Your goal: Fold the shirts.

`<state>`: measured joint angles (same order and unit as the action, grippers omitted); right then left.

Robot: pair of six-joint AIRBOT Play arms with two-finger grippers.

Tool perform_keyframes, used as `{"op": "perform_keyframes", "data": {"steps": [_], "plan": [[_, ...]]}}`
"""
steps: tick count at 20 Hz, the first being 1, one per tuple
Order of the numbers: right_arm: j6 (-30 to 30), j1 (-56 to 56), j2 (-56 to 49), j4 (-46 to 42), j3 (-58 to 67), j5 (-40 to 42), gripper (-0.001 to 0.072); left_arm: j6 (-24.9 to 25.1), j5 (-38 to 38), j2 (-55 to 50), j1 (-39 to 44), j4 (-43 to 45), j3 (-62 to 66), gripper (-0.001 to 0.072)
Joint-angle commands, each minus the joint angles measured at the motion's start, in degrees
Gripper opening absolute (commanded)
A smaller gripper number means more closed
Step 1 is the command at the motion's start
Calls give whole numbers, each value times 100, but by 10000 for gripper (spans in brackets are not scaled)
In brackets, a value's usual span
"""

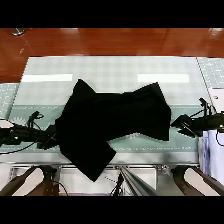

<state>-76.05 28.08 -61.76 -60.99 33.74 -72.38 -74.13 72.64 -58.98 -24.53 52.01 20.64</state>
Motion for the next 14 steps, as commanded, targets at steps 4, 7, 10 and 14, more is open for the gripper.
{"op": "perform_keyframes", "data": {"steps": [4,7,10,14], "plan": [[55,2,31,258,-66,-20,619,302,-1360,-70,1611,-863,-304,697],[50,-186,24,236,-81,57,619,306,-1641,-68,2000,-935,-302,40],[-7,-780,-22,197,-87,450,619,317,-1650,-68,1985,-1067,-299,33],[-168,-1281,-332,262,-87,868,619,315,-1604,-66,1985,-1071,-302,33]]}}
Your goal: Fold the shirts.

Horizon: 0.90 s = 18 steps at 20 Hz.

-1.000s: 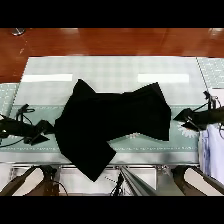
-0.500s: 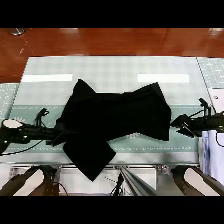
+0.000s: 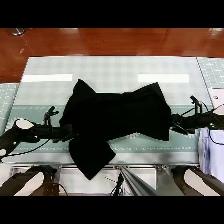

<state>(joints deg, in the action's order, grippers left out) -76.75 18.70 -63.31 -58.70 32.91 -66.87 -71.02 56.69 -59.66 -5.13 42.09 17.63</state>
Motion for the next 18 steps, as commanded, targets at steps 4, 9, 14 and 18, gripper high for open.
{"op": "perform_keyframes", "data": {"steps": [4,9,14,18], "plan": [[-94,-450,-540,157,-4,420,619,-13,-11,2,44,-79,0,33],[396,-452,-612,916,0,518,196,-13,-17,2,46,-85,0,33],[852,-452,-621,1377,555,151,25,149,203,83,37,-144,535,32],[516,-452,-420,1384,3021,-466,24,205,125,590,39,-940,2730,33]]}}
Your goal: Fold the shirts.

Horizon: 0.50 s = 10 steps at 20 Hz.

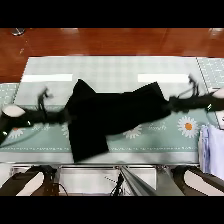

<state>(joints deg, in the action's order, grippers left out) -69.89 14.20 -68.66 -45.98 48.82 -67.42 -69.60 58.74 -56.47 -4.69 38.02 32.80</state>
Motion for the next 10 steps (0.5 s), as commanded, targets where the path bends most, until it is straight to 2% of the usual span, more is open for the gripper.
{"op": "perform_keyframes", "data": {"steps": [1,4,6,7,10], "plan": [[-284,-2,173,111,2197,-431,23,61,-323,407,-4,-719,1941,32],[-621,2,339,7,4520,-514,24,39,-1091,730,-7,-756,3884,32],[-728,2,621,-92,5584,-667,24,37,-1248,955,-7,-468,4972,32],[-752,2,848,-131,5875,-710,24,28,-1213,1075,-7,-238,5372,32],[-758,2,1829,-111,6002,-903,24,-525,-994,1574,-7,542,6131,32]]}}
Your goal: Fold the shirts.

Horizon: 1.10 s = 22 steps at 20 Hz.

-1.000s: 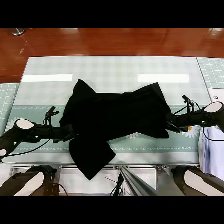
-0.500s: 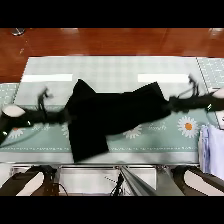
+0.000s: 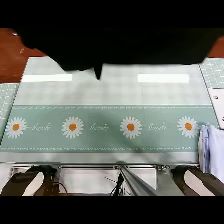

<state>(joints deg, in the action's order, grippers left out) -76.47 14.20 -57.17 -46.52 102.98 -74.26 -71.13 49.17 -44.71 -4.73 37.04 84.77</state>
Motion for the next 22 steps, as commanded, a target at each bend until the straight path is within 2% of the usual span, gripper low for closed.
{"op": "perform_keyframes", "data": {"steps": [1,2,4,6,8,11,14,16,17,19,22], "plan": [[-101,2,970,-105,586,-402,25,-376,48,616,-2,909,1040,32],[-114,2,1296,-271,586,-540,25,-457,129,863,0,1193,1064,32],[-348,2,1880,-835,586,-621,24,-953,520,1357,0,2159,1062,32],[-647,2,2334,-1434,579,-868,24,-1528,1174,1696,0,3161,1056,32],[-984,2,2647,-1823,461,-1373,24,-1838,1829,1875,0,3827,1056,32],[-1233,2,2955,-1572,-317,-2011,24,-2074,2328,1878,0,4092,752,32],[-1292,2,3254,-1346,-2000,-2111,24,-2221,2430,1836,0,3971,-514,32],[-1113,2,3322,-1239,-3300,-1641,25,-2218,2267,1672,2,3829,-1550,32],[-876,0,3292,-1250,-3989,-1196,25,-2221,1923,1530,2,3797,-2140,32],[-505,-2,3073,-1152,-5252,37,25,-2284,820,1062,13,3571,-3239,33],[149,-2,1969,-199,-6411,1954,25,-2124,-590,-26,120,2623,-3945,33]]}}
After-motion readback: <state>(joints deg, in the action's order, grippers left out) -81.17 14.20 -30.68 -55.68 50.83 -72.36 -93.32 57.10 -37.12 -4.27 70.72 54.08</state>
